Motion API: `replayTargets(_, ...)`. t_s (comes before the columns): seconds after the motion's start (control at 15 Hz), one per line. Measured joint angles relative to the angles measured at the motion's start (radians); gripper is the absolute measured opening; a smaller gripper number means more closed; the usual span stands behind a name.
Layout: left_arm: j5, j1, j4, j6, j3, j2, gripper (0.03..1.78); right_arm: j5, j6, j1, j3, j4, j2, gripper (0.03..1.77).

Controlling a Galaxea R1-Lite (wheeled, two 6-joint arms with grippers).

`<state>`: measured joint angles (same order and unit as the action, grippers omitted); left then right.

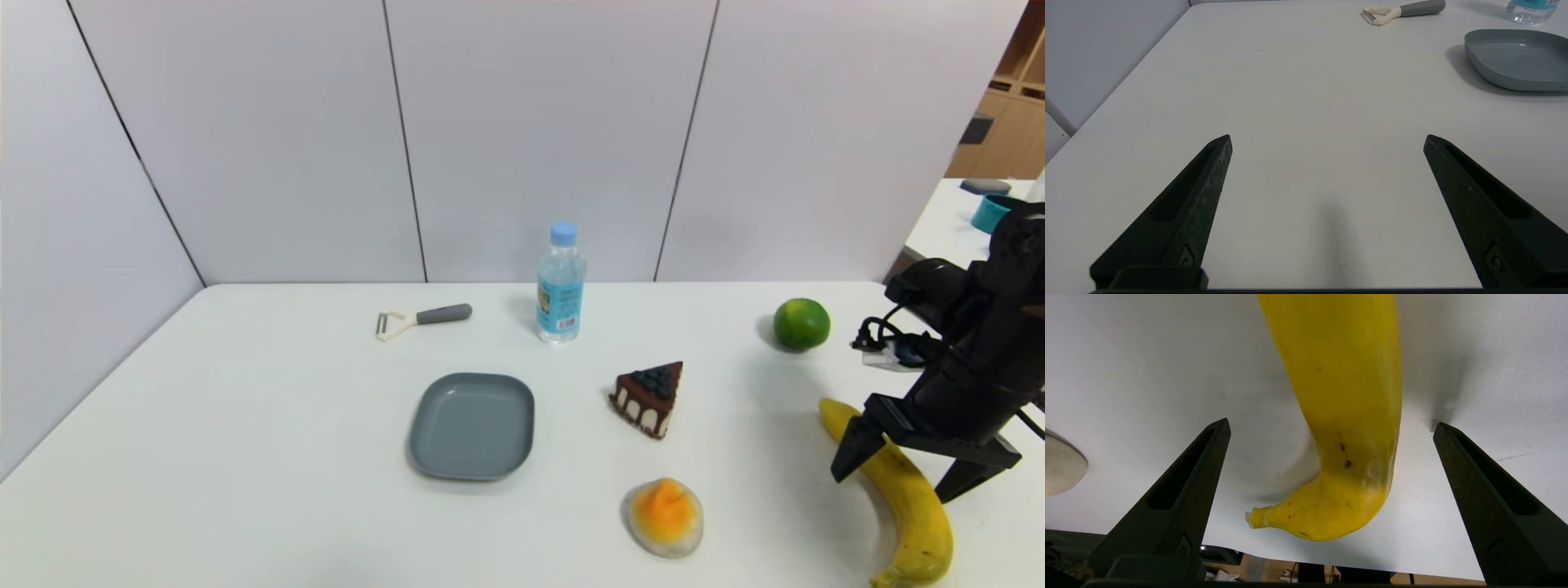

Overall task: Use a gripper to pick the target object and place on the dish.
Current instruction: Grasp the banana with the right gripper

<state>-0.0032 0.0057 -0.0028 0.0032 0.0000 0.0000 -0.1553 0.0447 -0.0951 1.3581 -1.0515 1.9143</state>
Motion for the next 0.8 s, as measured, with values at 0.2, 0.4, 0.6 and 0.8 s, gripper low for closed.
replayTargets(0.2,0.0,0.0,0.0,0.0,0.0,0.0,1.69,0.0,-0.001,0.001,-0.005,0.001,-0.002,1.71)
replayTargets(0.4,0.0,0.0,0.0,0.0,0.0,0.0,1.69,0.039,-0.011,0.013,-0.015,0.002,-0.004,1.71)
replayTargets(0.6,0.0,0.0,0.0,0.0,0.0,0.0,1.69,0.063,-0.07,0.023,-0.024,0.003,-0.006,1.71)
replayTargets(0.8,0.0,0.0,0.0,0.0,0.0,0.0,1.69,0.087,-0.077,0.038,-0.026,0.003,-0.006,1.71)
